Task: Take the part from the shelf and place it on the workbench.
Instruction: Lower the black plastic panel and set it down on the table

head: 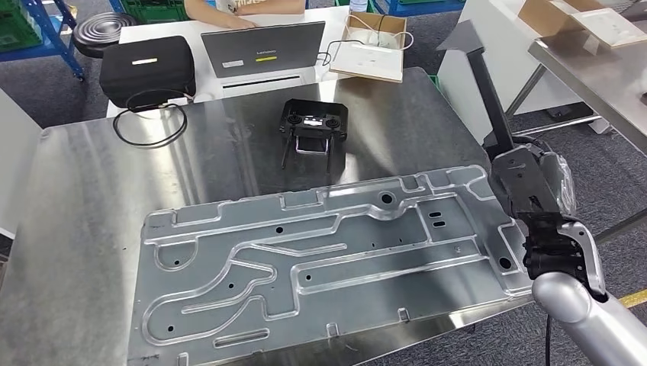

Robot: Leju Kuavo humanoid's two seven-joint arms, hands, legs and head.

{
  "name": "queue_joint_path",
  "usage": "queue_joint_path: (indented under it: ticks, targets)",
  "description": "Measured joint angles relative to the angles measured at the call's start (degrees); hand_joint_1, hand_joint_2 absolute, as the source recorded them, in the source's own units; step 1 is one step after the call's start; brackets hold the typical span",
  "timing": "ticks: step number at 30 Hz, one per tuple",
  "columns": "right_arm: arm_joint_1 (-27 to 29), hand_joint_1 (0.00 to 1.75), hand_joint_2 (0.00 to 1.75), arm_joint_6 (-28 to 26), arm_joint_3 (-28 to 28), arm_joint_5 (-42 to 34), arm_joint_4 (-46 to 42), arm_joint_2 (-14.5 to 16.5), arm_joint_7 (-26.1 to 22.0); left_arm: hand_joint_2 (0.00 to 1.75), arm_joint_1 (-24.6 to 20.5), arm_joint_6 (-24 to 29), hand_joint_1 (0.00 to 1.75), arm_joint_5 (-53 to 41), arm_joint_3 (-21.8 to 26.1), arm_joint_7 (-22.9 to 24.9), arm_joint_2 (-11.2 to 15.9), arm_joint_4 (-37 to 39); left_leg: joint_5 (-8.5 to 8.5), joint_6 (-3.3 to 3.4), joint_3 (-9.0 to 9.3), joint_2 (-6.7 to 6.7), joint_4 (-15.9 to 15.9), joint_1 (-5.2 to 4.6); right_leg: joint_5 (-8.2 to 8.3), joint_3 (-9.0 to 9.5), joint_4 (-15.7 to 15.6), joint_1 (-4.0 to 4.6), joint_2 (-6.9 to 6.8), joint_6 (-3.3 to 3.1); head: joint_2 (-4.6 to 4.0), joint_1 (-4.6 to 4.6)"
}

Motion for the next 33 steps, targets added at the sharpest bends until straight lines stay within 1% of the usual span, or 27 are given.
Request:
queue_joint_path:
  ticks: [2,5,7,9,12,13,18,23,29,33]
  targets:
    - [-0.6,1.75,1.75,2.3,0.2,1.3,0.0,-0.2,1.1,1.75,0.0,-0.1,0.0,0.1,0.0,-0.2,0.0,0.0,-0.02,0.02,0.02,0.16,0.0,-0.01,0.01,0.0,0.0,0.0,0.08,0.02,0.0,0.01]
    - [-1.4,1.75,1.75,3.5,0.3,2.0,0.0,-0.2,1.7,1.75,0.0,-0.1,0.0,0.1,0.0,-0.3,0.0,0.0,-0.03,0.05,0.04,0.23,0.0,-0.02,0.02,0.0,0.0,-0.01,0.12,0.02,0.0,-0.01]
    - [-2.0,1.75,1.75,5.8,0.8,3.0,0.0,-0.3,2.3,1.75,0.0,-0.1,0.0,0.1,0.0,-0.3,0.0,0.0,-0.04,0.07,0.04,0.29,0.0,-0.02,0.02,0.0,0.0,-0.01,0.17,0.02,0.0,-0.01]
    - [-3.1,1.75,1.75,10.5,1.6,5.8,0.0,-0.5,3.8,1.75,-0.1,-0.1,0.0,0.1,0.0,-0.3,0.0,0.0,-0.05,0.08,0.04,0.4,0.0,-0.03,0.02,-0.01,0.0,-0.01,0.22,0.03,0.0,-0.02]
    - [-5.9,1.75,1.75,19.2,3.9,11.9,0.3,-1.2,6.6,1.75,-0.2,-0.3,0.0,-0.1,0.0,-0.4,0.0,0.0,-0.05,0.08,0.06,0.6,0.0,-0.03,0.03,-0.01,0.0,-0.01,0.32,0.03,0.0,-0.02]
    - [-6.6,1.75,1.75,20.9,4.7,13.1,0.4,-1.4,7.1,1.75,-0.2,-0.4,0.0,-0.1,0.0,-0.4,0.0,0.0,-0.06,0.08,0.06,0.62,0.0,-0.03,0.03,-0.01,0.0,-0.01,0.33,0.03,0.0,-0.02]
    - [-8.7,1.75,1.75,24.0,7.5,15.0,0.6,-2.2,7.8,1.75,-0.3,-0.5,0.0,-0.2,0.0,-0.5,0.0,0.0,-0.07,0.09,0.06,0.69,0.0,-0.03,0.03,-0.01,0.0,-0.01,0.36,0.03,0.0,-0.02]
    - [-10.6,1.75,1.75,29.5,10.3,17.9,1.0,-3.0,8.3,1.75,-0.3,-0.6,0.0,-0.3,0.0,-0.7,0.0,0.0,-0.1,0.14,0.06,0.77,0.0,-0.03,0.03,-0.01,0.0,-0.01,0.39,0.03,0.0,-0.01]
    - [-12.5,1.75,1.75,38.8,14.7,21.4,1.9,-3.5,8.5,1.75,-0.4,-0.6,0.0,-0.7,0.0,-0.8,0.0,0.0,-0.11,0.16,0.06,0.81,0.0,-0.03,0.03,-0.01,0.0,-0.01,0.42,0.03,0.0,0.01]
    - [-13.0,1.75,1.75,40.2,17.4,22.1,2.6,-3.5,8.6,1.75,-0.4,-0.5,0.0,-0.8,0.0,-0.8,-0.1,0.0,-0.14,0.2,0.06,0.83,0.0,-0.04,0.03,-0.01,0.0,-0.01,0.43,0.03,0.0,0.0]
